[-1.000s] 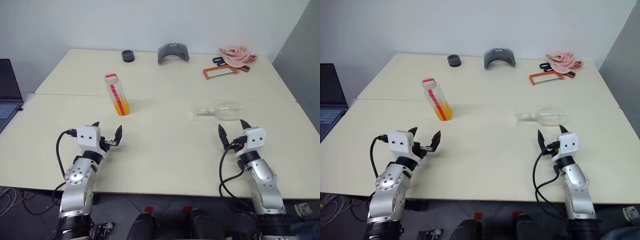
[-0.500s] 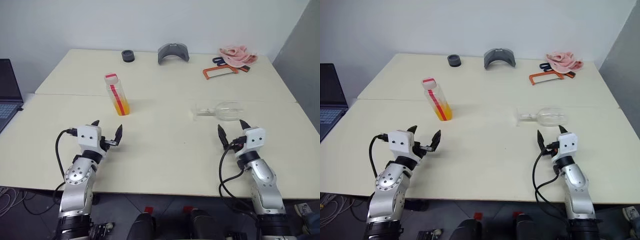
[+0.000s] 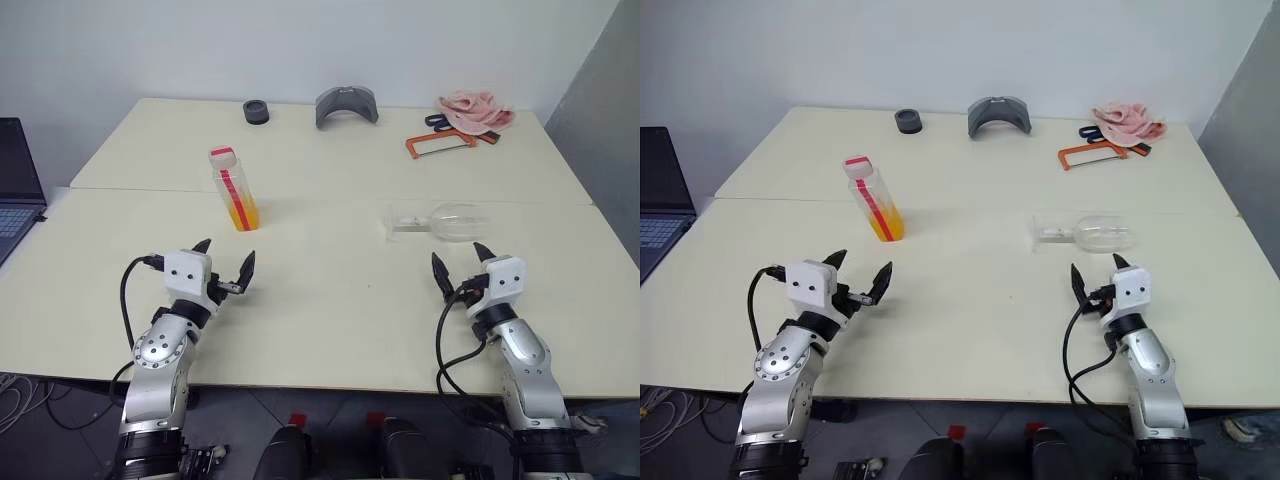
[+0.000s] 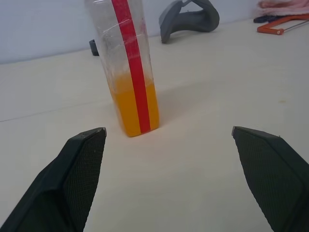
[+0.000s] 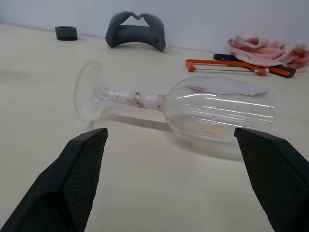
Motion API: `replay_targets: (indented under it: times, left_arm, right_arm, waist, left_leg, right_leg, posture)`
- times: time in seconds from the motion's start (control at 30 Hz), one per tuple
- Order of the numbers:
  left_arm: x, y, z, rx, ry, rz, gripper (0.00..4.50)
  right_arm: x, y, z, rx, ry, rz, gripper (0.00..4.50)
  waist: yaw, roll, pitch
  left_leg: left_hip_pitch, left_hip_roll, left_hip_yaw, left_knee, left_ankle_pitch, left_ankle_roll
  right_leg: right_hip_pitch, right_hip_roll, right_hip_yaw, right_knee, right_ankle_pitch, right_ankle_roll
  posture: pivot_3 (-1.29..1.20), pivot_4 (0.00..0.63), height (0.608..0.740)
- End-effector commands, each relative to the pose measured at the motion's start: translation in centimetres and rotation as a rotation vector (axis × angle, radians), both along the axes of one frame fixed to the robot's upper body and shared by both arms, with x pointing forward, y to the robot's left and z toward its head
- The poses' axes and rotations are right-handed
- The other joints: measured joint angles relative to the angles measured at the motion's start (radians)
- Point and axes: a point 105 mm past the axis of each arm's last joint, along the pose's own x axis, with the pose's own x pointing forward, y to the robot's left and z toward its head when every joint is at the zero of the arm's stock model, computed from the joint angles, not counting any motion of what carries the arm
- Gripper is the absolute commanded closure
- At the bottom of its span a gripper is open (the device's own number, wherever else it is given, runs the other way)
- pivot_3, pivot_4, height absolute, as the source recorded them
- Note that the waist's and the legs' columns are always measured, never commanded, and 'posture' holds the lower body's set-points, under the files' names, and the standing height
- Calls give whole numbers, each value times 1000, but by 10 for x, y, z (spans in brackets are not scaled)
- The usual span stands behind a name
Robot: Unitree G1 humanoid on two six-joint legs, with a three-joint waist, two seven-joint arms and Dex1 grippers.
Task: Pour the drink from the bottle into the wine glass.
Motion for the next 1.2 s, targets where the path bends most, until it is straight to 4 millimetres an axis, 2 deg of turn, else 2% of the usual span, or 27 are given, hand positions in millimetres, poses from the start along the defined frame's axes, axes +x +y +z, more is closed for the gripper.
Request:
replay_targets:
  times: [0.03, 0.17, 0.27, 0.5, 0.67, 0.93, 1.2]
  left_arm:
    - [1, 0, 13, 7, -53, -12, 17]
    - [2, 0, 12, 4, -52, -11, 17]
    - [5, -2, 13, 2, -54, -11, 17]
    - [15, -6, 20, -32, -54, 5, 17]
    - [25, -11, 30, -97, -62, 46, 17]
    - [49, -15, 51, -126, -73, 143, 17]
    - [67, -10, 57, -145, -63, 240, 17]
  right_arm:
    - [-3, 3, 9, 7, -35, 25, 0]
    - [-2, 6, 10, -7, -36, 39, 0]
    - [-5, 14, 13, -33, -49, 89, 0]
    - [-29, 64, 35, -38, -18, 472, 0]
    - [-36, 83, 53, -82, 17, 640, 0]
    - [-40, 99, 65, -114, 86, 765, 0]
    - [-37, 102, 75, -103, 127, 811, 0]
  waist:
    - [1, 0, 0]
    - [1, 0, 0]
    - [0, 0, 0]
    - [0, 0, 0]
    - [1, 0, 0]
    - [2, -1, 0]
    - [2, -1, 0]
  left_leg:
    - [0, 2, 2, 0, 0, 0]
    - [1, 5, 14, 0, 0, 0]
    - [1, 5, 14, 0, 0, 0]
    - [1, 3, 11, 0, 0, 0]
    - [1, 1, 6, 1, 0, 0]
    - [-1, -1, 0, 1, 0, 0]
    - [-2, -1, 0, 1, 0, 0]
  right_leg:
    - [0, 0, 1, 0, 0, 0]
    - [-2, 2, 5, 0, 0, 0]
    - [-2, 2, 4, 0, 0, 1]
    - [-1, 1, 2, 0, 0, 1]
    - [0, 1, 0, 0, 1, 1]
    - [0, 1, -2, -2, 1, 1]
    - [0, 1, -2, -3, 1, 1]
  posture:
    - [0, 150, 740]
    - [0, 150, 740]
    - [0, 150, 740]
    - [0, 150, 740]
    - [0, 150, 740]
    - [0, 150, 740]
    - [0, 150, 740]
